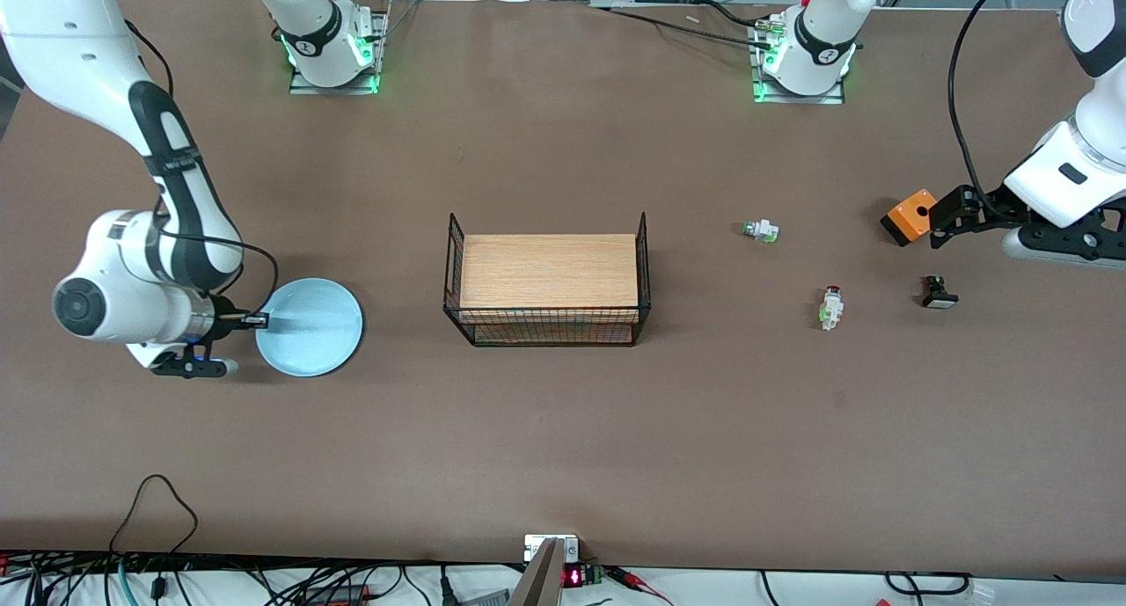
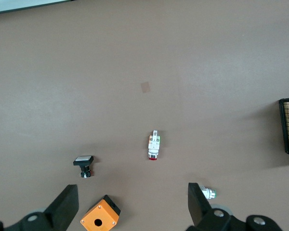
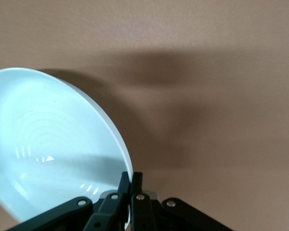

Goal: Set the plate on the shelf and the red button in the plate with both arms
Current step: 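Lift the plate with the right gripper toward the wire basket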

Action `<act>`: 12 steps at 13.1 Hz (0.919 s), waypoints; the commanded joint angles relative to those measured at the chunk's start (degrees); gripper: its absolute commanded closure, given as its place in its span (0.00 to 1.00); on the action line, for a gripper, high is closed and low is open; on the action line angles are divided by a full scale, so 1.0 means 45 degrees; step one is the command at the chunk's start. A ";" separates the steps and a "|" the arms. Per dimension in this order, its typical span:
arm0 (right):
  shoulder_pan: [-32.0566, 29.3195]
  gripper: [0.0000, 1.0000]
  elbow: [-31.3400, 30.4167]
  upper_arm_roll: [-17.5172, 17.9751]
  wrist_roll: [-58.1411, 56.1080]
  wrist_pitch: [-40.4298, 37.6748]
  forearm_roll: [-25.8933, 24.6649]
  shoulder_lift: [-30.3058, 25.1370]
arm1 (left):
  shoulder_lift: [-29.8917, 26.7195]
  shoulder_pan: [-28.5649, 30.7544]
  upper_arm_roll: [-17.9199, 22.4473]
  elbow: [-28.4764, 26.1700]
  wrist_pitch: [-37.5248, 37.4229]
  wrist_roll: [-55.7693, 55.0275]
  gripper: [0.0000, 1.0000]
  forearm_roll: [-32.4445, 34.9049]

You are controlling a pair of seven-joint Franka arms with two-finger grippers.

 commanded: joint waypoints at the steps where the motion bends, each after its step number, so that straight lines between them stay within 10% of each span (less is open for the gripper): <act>1: -0.0071 1.00 -0.0056 0.0035 -0.0084 -0.1351 0.0119 -0.1535 | 0.0025 0.0024 0.0006 0.0168 -0.0091 0.0238 0.00 0.0042; 12: 0.1780 1.00 0.3167 -0.0219 0.4847 -0.8050 0.0119 -0.4329 | 0.0025 0.0063 0.0006 0.0168 -0.0111 0.0257 0.00 0.0042</act>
